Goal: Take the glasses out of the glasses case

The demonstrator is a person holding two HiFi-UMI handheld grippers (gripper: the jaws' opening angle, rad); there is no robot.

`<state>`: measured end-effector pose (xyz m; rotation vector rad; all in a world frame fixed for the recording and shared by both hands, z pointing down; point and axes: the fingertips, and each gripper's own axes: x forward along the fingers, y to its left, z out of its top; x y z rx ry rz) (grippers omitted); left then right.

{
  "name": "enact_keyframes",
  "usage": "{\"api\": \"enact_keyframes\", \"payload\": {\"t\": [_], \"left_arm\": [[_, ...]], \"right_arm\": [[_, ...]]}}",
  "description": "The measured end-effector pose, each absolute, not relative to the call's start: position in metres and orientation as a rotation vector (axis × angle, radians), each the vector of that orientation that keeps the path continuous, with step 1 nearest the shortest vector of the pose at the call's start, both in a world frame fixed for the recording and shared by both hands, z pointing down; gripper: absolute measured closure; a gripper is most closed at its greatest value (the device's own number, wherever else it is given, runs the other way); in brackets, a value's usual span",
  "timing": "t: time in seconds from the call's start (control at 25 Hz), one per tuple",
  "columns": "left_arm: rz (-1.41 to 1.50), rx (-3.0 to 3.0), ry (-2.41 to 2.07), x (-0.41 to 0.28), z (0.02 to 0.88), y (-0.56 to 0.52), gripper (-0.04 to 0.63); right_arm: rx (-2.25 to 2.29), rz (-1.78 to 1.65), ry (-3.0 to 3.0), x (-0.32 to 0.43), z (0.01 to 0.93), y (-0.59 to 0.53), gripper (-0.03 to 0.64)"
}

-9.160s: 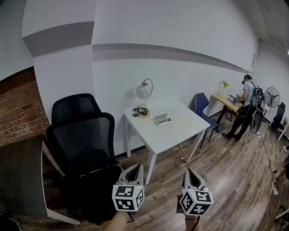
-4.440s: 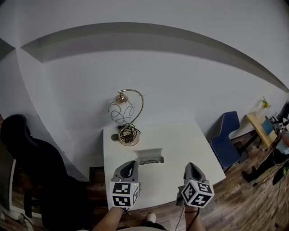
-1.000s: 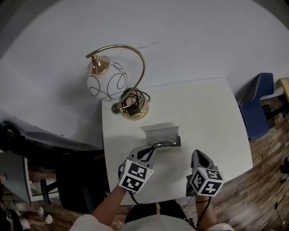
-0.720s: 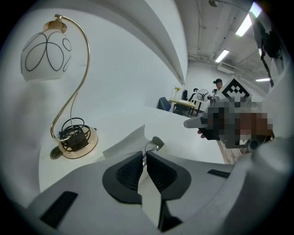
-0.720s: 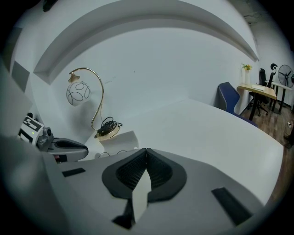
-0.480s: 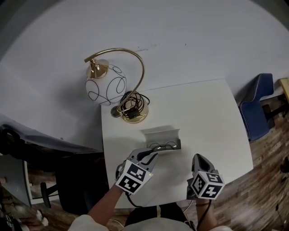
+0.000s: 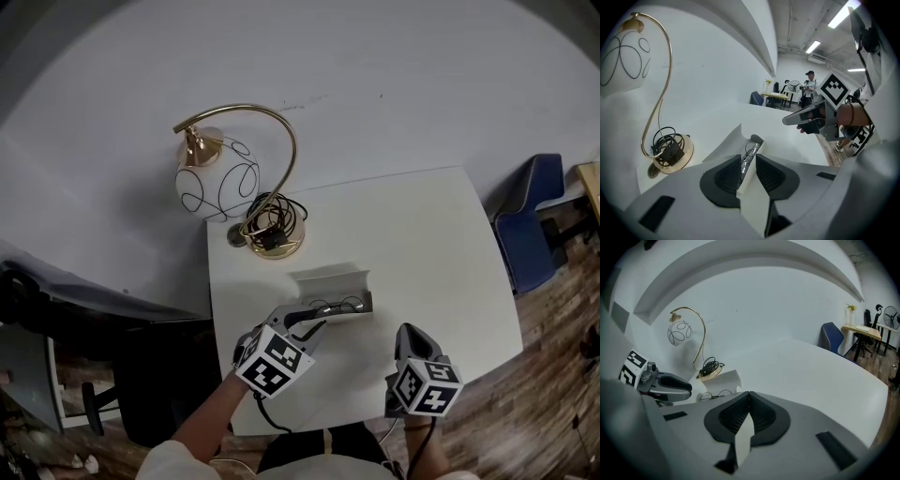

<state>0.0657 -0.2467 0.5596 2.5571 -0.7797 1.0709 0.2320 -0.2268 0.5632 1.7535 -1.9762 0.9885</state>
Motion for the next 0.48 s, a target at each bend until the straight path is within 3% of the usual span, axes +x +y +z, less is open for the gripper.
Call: {"api": "enact_keyframes", "payload": {"t": [0.48], "left_arm": [[1.279, 2.649, -0.546, 0.081, 0.574, -0.257, 0.485]], "right_arm": [[1.765, 0.996, -1.930, 0.244, 0.570, -0.218, 0.584]]}}
